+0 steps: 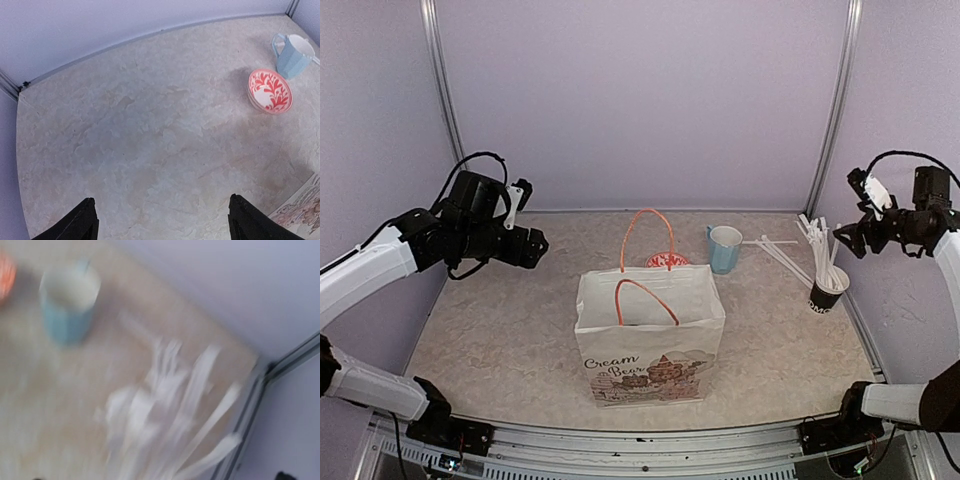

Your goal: Pack the takeout coffee

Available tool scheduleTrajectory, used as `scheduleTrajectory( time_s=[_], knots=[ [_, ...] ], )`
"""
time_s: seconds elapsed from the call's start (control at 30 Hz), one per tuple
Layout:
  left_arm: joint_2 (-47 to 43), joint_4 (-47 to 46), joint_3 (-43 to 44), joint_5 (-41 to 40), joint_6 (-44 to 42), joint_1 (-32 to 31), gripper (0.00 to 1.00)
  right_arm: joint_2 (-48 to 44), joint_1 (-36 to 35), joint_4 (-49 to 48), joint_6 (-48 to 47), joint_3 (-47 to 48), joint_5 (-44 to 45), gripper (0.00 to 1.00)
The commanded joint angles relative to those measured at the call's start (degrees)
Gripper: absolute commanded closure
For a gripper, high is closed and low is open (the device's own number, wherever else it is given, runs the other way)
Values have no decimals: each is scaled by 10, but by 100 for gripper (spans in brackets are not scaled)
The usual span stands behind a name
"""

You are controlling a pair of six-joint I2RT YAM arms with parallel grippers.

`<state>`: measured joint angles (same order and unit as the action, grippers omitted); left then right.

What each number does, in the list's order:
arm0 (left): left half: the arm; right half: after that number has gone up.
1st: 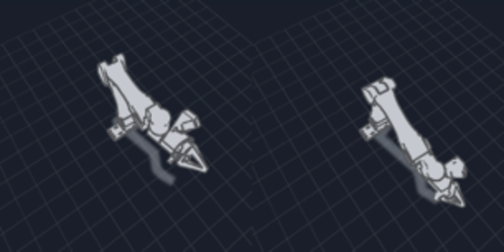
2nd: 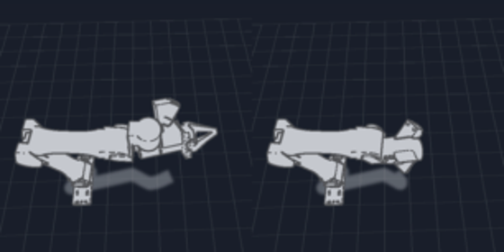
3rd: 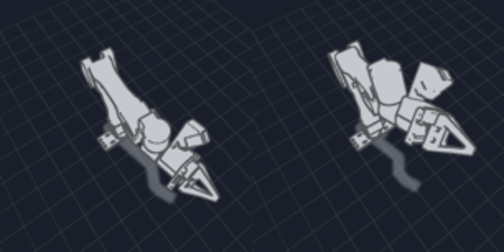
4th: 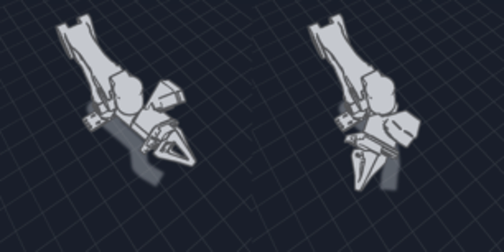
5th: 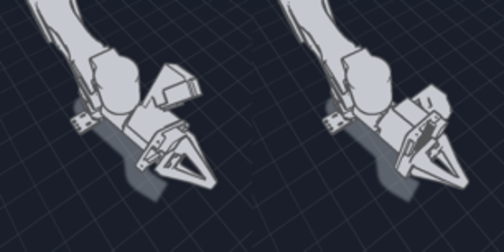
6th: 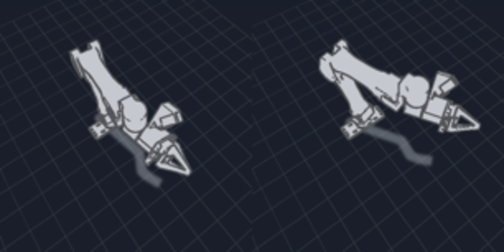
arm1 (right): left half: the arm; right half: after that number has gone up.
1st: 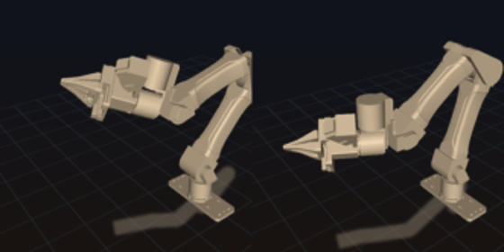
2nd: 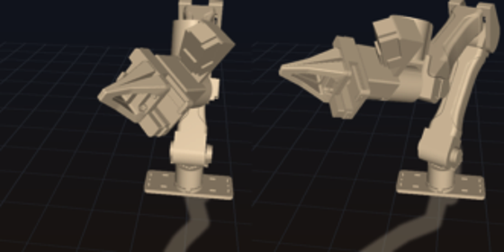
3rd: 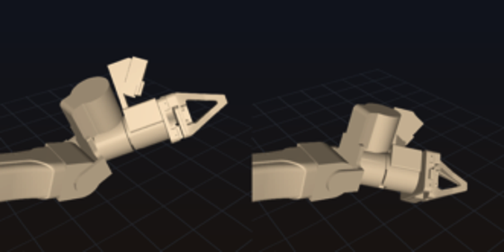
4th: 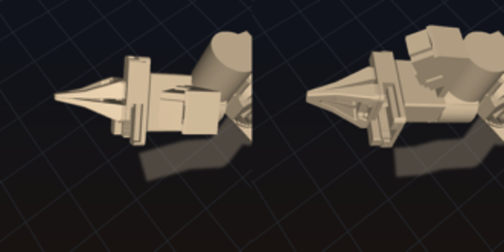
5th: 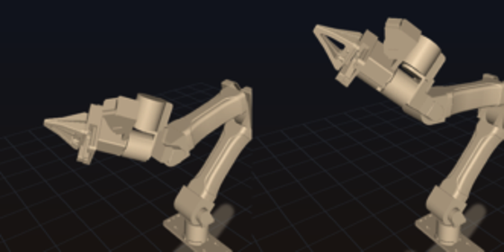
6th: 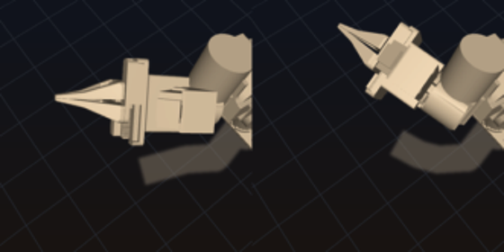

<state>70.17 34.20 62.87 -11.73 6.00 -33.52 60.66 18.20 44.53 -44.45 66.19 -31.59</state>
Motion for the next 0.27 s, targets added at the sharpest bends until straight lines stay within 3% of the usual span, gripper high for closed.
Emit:
scheduleTrajectory(
  time_s=[0.0, 0.1, 0.23],
  knots=[
    [-36, -54, 39, -34, 9, 0, 12, -27, 9, -91, 177, 20, -44, 0],
    [-54, -88, 38, -51, 13, 1, 11, -48, 9, -174, 261, 15, -52, 1],
    [-73, -117, 26, -54, 18, 2, 9, -45, 9, -192, 300, 22, -78, 0]
  ],
)
